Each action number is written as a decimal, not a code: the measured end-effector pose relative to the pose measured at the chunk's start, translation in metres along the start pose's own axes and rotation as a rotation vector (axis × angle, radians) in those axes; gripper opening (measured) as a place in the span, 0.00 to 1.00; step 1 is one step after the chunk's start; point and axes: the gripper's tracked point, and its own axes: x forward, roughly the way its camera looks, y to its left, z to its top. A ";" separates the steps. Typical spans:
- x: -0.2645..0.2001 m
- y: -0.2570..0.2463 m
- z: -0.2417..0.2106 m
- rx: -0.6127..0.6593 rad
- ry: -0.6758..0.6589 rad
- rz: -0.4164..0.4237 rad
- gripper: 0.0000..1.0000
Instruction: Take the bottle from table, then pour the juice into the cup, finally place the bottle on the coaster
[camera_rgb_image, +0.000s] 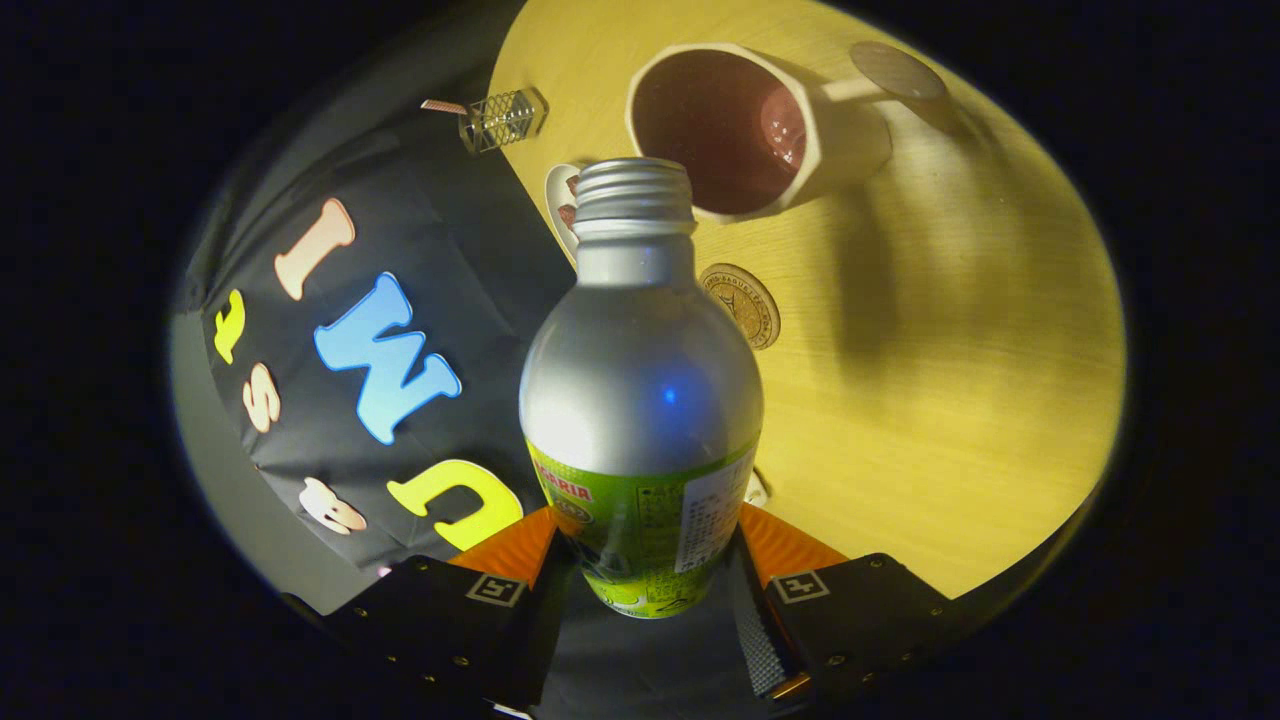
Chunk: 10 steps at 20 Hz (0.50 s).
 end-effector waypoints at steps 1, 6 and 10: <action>0.000 -0.005 0.004 -0.042 -0.019 -0.008 0.74; 0.006 -0.035 0.019 -0.268 -0.094 -0.080 0.74; 0.007 -0.048 0.032 -0.457 -0.166 -0.118 0.74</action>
